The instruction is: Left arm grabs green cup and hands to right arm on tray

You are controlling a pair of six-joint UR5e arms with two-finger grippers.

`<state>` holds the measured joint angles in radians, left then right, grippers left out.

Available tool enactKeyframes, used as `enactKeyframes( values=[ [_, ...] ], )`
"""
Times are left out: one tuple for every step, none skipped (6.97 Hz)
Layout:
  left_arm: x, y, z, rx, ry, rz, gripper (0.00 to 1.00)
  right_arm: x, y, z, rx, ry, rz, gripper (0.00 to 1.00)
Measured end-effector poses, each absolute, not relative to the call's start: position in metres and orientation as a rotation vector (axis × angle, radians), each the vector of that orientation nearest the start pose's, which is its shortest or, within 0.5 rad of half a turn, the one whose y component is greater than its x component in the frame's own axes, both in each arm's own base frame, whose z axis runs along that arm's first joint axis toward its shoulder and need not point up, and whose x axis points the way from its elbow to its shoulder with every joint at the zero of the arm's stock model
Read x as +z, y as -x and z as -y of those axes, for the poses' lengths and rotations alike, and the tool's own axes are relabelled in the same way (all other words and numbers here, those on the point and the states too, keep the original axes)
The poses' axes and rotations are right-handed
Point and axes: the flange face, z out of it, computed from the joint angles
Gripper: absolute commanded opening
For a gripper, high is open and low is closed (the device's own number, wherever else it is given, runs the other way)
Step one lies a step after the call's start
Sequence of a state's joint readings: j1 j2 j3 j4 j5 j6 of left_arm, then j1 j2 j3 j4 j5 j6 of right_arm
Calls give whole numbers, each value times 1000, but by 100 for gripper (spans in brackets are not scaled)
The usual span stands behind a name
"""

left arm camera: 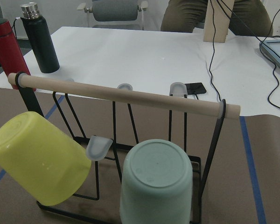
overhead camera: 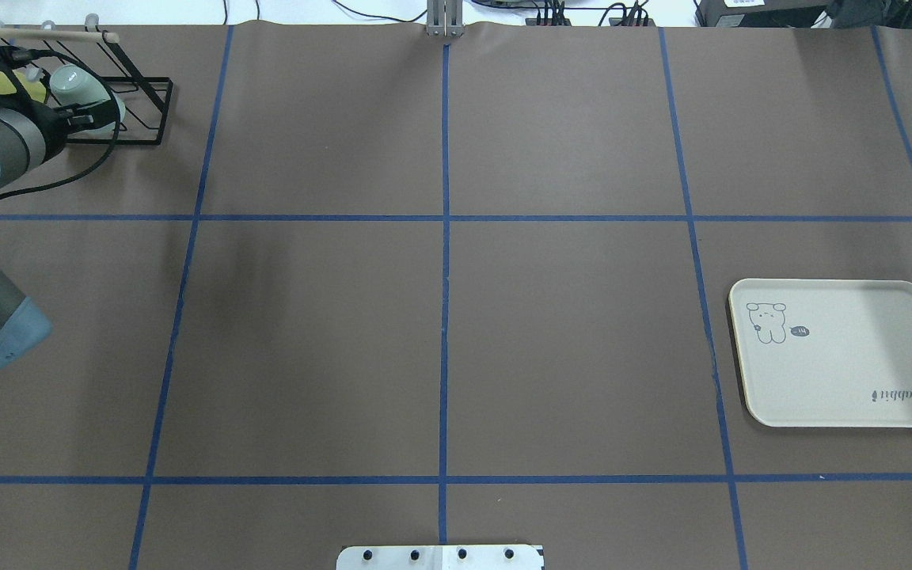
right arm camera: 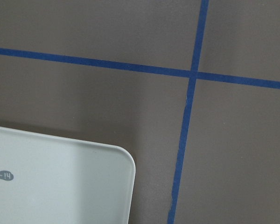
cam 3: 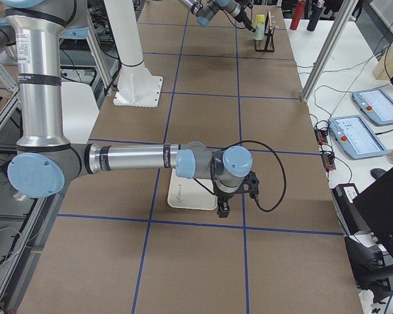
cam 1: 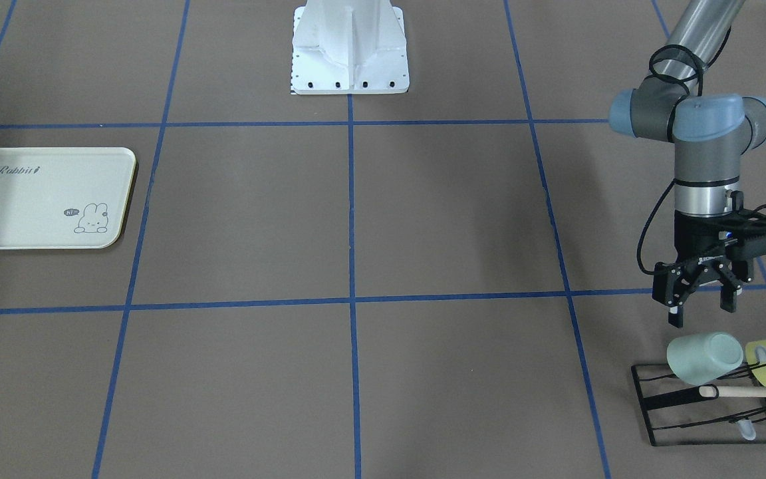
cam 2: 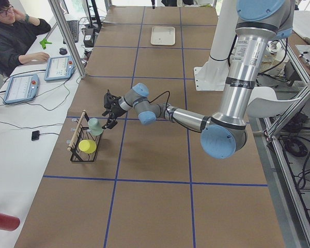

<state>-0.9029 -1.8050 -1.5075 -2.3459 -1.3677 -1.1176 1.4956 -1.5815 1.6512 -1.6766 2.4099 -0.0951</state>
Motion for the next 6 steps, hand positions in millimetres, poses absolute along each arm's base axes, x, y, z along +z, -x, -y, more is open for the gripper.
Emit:
enactKeyframes(
  values=[
    [482,-270,590,-493,-754,-619,100,630,-23,487,-145,26,840,100],
    [477,-274,594,-454,-772,-610,100,631,-23,487,-145,26,840,100],
    [472,-275,597,-414,-794,-603,100,631,-23,487,-145,26,840,100],
    [470,-274,597,-380,-809,-591,100,631,-23,487,-145,26,840,100],
    [473,-272,597,-358,-815,-578,100,631,-22,487,-145,27,840,100],
    [480,-269,594,-349,-812,-565,100,631,-23,487,-145,27,840,100]
  ],
)
